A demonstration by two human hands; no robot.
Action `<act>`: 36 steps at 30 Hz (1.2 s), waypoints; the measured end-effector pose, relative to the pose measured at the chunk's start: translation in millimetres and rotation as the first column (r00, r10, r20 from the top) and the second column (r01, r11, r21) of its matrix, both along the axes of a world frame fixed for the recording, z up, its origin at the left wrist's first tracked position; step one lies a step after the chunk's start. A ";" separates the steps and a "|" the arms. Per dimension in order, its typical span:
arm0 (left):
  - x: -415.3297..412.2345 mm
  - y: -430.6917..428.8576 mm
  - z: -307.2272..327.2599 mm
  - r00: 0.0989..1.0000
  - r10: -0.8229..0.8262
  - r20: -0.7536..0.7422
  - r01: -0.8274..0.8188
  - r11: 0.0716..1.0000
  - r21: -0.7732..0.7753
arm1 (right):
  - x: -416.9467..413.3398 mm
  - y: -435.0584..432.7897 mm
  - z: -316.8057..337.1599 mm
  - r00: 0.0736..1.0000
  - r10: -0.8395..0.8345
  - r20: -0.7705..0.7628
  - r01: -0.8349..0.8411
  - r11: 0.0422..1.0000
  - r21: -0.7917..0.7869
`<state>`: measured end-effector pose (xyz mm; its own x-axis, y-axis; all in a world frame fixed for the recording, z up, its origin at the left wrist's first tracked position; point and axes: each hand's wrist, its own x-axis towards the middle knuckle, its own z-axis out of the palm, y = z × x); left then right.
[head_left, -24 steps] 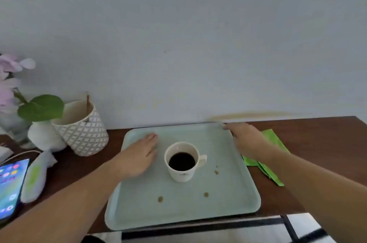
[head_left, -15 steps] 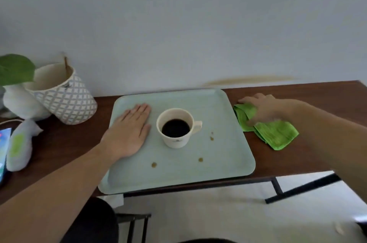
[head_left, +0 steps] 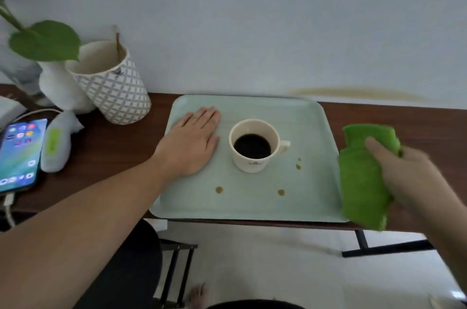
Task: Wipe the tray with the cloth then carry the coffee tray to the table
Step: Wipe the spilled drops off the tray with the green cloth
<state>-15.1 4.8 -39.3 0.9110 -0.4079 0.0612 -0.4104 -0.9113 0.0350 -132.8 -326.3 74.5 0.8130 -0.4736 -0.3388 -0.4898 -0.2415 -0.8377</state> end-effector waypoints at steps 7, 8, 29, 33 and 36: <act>1.4 -0.3 0.7 0.999 -0.003 -0.034 0.002 1.000 -0.030 | -47.7 94.3 -51.6 0.980 0.122 0.154 -0.124 0.992 0.005; 1.4 -0.5 1.3 0.999 0.000 -0.041 -0.001 0.999 -0.032 | -49.3 108.5 -56.2 0.962 0.209 0.177 -0.193 0.976 -0.104; 4.9 2.0 -4.7 0.999 -0.031 -0.023 0.030 0.999 -0.011 | -49.3 93.2 -84.4 0.748 0.608 -0.267 -0.594 0.433 -0.678; 4.7 1.9 -4.1 0.999 -0.033 -0.025 0.033 0.999 -0.011 | -15.4 64.2 -83.8 0.786 0.518 -0.336 -0.574 0.413 -0.707; 3.7 2.5 -3.2 0.999 -0.034 -0.018 0.034 0.999 0.001 | 34.2 56.6 -93.3 0.776 0.555 -0.298 -0.570 0.415 -0.710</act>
<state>-11.4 7.3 -42.6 0.8976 -0.4387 0.0444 -0.4404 -0.8969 0.0414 -98.7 -269.6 -18.7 0.9924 0.0108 -0.1228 -0.0162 -0.9760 -0.2172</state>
